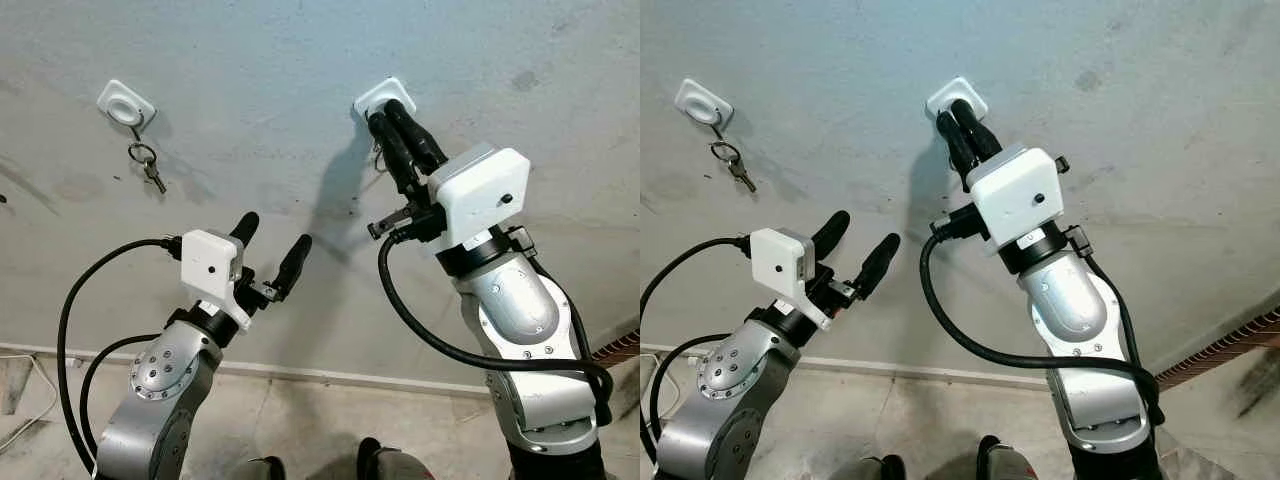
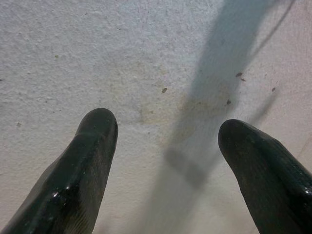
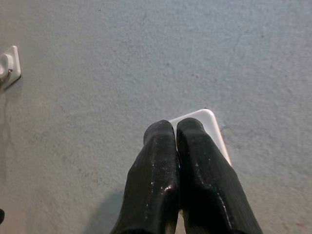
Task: Hang keys on a hook
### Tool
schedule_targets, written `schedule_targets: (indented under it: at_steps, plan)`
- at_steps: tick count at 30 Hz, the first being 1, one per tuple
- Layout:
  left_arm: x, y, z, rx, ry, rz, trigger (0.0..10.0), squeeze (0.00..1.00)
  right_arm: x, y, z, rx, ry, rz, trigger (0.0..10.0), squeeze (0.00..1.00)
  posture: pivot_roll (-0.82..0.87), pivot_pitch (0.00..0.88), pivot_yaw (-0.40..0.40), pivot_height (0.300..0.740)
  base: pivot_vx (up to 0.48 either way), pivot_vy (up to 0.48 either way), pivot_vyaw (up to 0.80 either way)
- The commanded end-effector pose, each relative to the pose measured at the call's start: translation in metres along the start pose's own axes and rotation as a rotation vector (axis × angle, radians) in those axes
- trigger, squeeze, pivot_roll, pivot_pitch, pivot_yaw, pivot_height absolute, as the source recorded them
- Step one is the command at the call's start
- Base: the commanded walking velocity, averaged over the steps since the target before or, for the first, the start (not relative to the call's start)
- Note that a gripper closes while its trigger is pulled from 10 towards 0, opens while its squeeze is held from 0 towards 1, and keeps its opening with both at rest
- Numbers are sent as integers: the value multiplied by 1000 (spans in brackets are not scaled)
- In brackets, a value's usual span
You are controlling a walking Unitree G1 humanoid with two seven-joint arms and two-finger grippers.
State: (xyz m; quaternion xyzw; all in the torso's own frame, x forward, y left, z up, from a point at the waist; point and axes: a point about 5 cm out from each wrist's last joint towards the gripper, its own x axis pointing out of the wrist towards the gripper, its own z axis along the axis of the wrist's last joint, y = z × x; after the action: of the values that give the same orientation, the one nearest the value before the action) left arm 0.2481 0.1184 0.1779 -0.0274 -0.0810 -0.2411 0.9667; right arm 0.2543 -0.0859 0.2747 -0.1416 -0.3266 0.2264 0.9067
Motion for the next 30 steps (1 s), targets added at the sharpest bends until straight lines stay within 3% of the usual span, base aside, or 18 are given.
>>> schedule_targets:
  at_steps: [1, 30]
  plan:
    - [-2, 0, -1, 9, 3, 12, 10000, 0, 3, 3, 1, 7, -19, 1, 10000, 0, -34, 188, 49, 740, 0, 0, 0]
    - [-9, 3, -2, 24, 12, 42, 10000, 0, 24, 21, -13, 37, -71, -8, 10000, 0, 11, 208, 50, 740, 0, 0, 0]
